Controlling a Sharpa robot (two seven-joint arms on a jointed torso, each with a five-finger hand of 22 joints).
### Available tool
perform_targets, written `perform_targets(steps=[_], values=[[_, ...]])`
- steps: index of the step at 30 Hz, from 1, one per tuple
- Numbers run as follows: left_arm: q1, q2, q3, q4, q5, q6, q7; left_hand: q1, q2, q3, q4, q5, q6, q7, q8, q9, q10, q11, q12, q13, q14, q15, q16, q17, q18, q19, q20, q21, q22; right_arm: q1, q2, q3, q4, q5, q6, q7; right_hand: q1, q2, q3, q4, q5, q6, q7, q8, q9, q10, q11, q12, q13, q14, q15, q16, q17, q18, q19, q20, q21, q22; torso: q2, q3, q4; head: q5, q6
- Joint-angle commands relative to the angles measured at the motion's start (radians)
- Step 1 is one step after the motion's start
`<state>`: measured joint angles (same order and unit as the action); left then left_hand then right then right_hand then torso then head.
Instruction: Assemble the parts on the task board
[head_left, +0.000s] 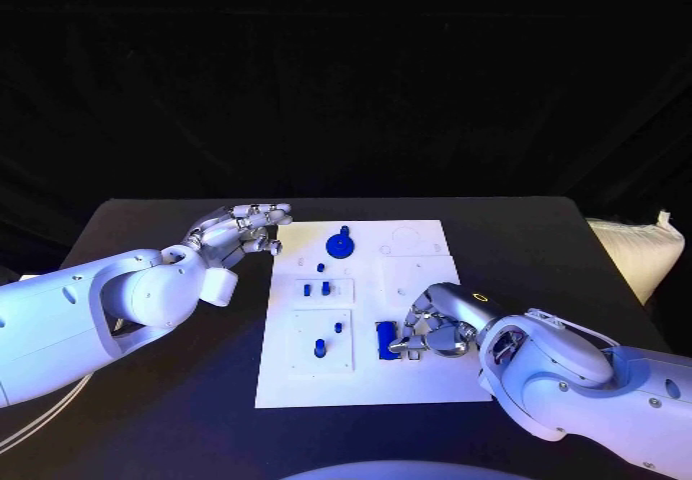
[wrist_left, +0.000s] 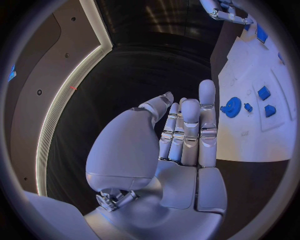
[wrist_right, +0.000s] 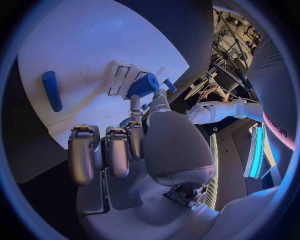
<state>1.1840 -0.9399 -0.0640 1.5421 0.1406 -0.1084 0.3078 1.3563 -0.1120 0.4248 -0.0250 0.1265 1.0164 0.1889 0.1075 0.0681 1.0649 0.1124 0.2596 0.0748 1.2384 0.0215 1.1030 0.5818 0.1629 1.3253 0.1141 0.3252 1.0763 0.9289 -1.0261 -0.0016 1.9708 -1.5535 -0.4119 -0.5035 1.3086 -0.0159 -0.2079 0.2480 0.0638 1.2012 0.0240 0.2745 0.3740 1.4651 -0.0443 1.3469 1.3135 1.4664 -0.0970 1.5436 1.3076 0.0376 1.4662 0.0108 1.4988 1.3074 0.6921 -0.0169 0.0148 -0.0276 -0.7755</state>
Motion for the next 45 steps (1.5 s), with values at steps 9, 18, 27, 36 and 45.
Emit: perform_targets(steps=[9, 18, 27, 36, 45], values=[[0.000, 0.001, 0.001, 0.003, -0.003, 0.021, 0.002, -0.008, 0.004, -0.004, -0.002, 0.000, -0.007, 0.000, 0.006, -0.001, -0.009, 0.001, 0.006, -0.001, -0.005, 0.002, 0.002, -0.001, 0.016, -0.002, 0.001, -0.006, -0.002, -0.002, 0.034, 0.000, -0.040, -0.037, 0.043, -0.027, 0.026, 0.026, 0.008, -0.014, -0.002, -0.004, -0.002, 0.012, 0.007, 0.048, -0.005, 0.006, 0.129, 0.098, -0.012, 0.007, 0.229, -0.019, 0.077, -0.010, 0.009, 0.208, 0.000, 0.0000, 0.0008, -0.002, 0.000], [0.000, 0.001, 0.001, 0.003, -0.003, 0.021, 0.001, -0.008, 0.004, -0.004, -0.002, 0.000, -0.007, 0.000, 0.006, -0.001, -0.009, 0.001, 0.006, -0.001, -0.005, 0.002, 0.002, -0.001, 0.016, -0.002, 0.001, -0.006, -0.002, -0.007, 0.048, 0.000, -0.053, -0.053, 0.088, -0.038, 0.052, 0.031, 0.011, -0.035, -0.003, -0.007, -0.004, 0.016, 0.012, 0.051, -0.007, 0.014, 0.135, 0.097, -0.014, 0.006, 0.228, -0.019, 0.076, -0.012, 0.008, 0.208, -0.001, -0.0002, 0.0003, 0.001, -0.002], [0.000, -0.001, 0.001, 0.004, -0.003, 0.021, 0.000, -0.007, 0.005, -0.004, -0.002, 0.000, -0.008, 0.000, 0.007, -0.001, -0.011, 0.002, 0.007, -0.001, -0.006, 0.002, 0.002, -0.003, 0.016, -0.003, 0.001, -0.006, -0.002, -0.010, 0.044, 0.000, -0.046, -0.060, 0.096, -0.036, 0.061, 0.024, 0.007, -0.045, -0.004, -0.010, -0.004, 0.017, 0.014, 0.050, -0.007, 0.012, 0.134, 0.097, -0.014, 0.005, 0.226, -0.019, 0.076, -0.012, 0.007, 0.206, 0.000, 0.0006, -0.0004, 0.001, -0.002], [0.000, 0.000, 0.001, 0.002, -0.005, 0.022, 0.000, -0.007, 0.005, -0.004, -0.003, 0.000, -0.008, 0.000, 0.007, -0.001, -0.011, 0.002, 0.007, -0.001, -0.007, 0.002, 0.001, -0.005, 0.016, -0.003, 0.001, -0.007, -0.002, -0.011, 0.038, 0.000, -0.042, -0.096, 0.037, -0.047, 0.072, 0.030, 0.008, -0.054, -0.002, -0.011, -0.004, 0.019, 0.017, 0.050, -0.007, 0.012, 0.135, 0.097, -0.014, 0.005, 0.225, -0.019, 0.075, -0.013, 0.006, 0.206, 0.000, 0.0007, -0.0007, -0.003, 0.000], [-0.001, 0.002, 0.000, 0.001, -0.015, 0.023, 0.001, -0.007, 0.005, -0.004, -0.003, 0.000, -0.008, 0.000, 0.007, -0.001, -0.011, 0.002, 0.007, -0.001, -0.007, 0.002, 0.001, -0.005, 0.016, -0.003, 0.001, -0.007, -0.002, -0.011, 0.005, 0.003, -0.018, -0.084, -0.021, -0.038, 0.074, 0.041, 0.009, -0.056, 0.016, -0.015, -0.004, 0.018, 0.017, 0.048, -0.007, 0.006, 0.133, 0.097, -0.014, 0.004, 0.225, -0.019, 0.075, -0.013, 0.006, 0.206, -0.001, 0.0004, 0.0000, -0.007, 0.003]])
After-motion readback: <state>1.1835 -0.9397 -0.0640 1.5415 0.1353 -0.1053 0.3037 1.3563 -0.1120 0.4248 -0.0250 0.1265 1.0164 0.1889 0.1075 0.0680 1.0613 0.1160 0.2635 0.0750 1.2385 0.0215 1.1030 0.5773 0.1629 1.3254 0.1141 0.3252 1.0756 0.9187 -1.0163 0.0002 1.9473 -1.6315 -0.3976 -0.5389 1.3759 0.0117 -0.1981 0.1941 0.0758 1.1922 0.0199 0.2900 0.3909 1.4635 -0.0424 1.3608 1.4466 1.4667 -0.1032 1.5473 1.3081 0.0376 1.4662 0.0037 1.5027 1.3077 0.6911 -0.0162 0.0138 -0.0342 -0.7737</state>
